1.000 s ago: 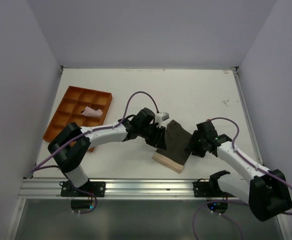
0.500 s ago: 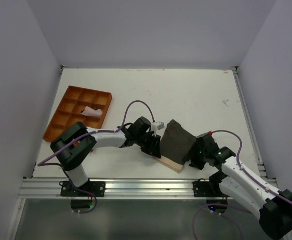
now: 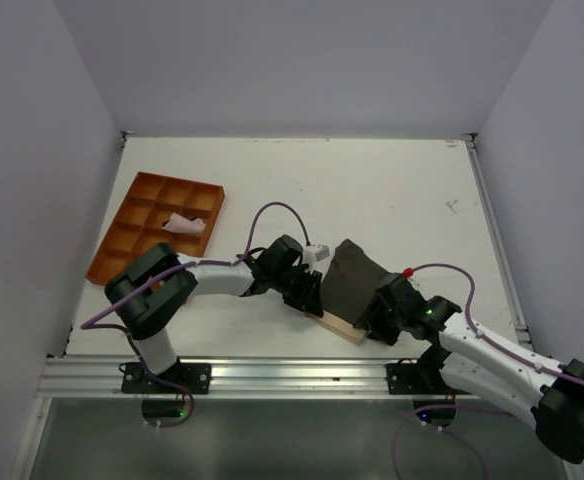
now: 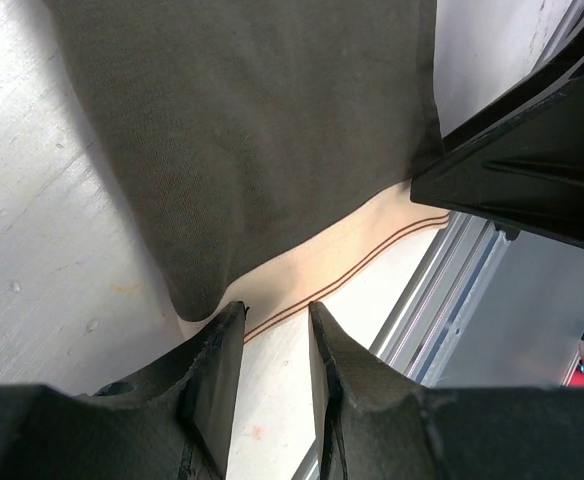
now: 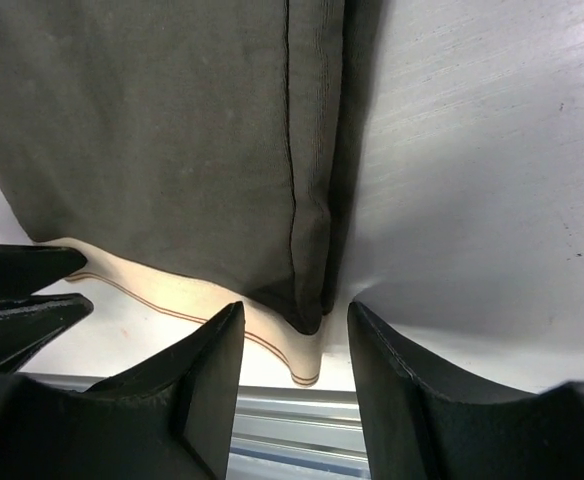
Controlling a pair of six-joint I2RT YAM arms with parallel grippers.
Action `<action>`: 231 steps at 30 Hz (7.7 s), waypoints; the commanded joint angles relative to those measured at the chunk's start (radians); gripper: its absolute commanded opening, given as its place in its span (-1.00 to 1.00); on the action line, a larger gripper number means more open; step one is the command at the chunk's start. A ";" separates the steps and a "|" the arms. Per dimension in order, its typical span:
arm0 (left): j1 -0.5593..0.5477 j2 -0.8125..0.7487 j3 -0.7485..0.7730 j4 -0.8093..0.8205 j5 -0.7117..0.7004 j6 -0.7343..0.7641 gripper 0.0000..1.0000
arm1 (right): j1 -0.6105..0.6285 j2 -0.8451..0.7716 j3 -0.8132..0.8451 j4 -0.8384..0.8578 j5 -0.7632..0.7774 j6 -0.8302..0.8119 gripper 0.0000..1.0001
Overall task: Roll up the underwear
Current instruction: Fold the underwear
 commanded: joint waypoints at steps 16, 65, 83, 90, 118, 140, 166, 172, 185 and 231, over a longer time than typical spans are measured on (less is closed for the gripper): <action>0.009 0.027 -0.051 0.045 -0.044 -0.015 -0.28 | 0.020 0.039 0.034 -0.085 0.110 0.065 -0.56; 0.019 0.065 -0.019 0.106 -0.009 -0.047 -0.26 | 0.164 0.642 0.597 0.097 0.104 -0.437 -1.00; 0.025 -0.151 -0.008 -0.121 -0.115 -0.004 -0.13 | 0.162 0.528 0.464 0.082 0.124 -0.418 -1.00; 0.025 -0.182 -0.010 -0.184 -0.191 0.027 -0.09 | 0.164 0.525 0.473 0.074 0.135 -0.420 -1.00; 0.066 -0.048 -0.025 -0.130 -0.187 0.050 -0.22 | 0.164 0.597 0.580 0.058 0.139 -0.458 -1.00; 0.066 -0.043 0.001 -0.153 -0.196 0.047 -0.23 | 0.214 0.731 0.642 0.090 0.112 -0.486 -1.00; 0.072 -0.177 0.068 -0.331 -0.273 0.074 -0.21 | 0.227 0.674 0.682 -0.002 0.172 -0.435 -0.37; 0.083 -0.189 0.139 -0.366 -0.274 0.081 -0.20 | 0.227 0.611 0.675 -0.018 0.175 -0.412 -0.36; 0.086 -0.203 0.147 -0.274 -0.121 0.070 -0.22 | 0.150 0.576 0.841 -0.309 0.463 -0.280 -0.38; 0.058 -0.234 0.035 -0.085 -0.083 0.044 -0.37 | -0.141 1.220 1.258 -0.450 0.423 -0.409 -0.17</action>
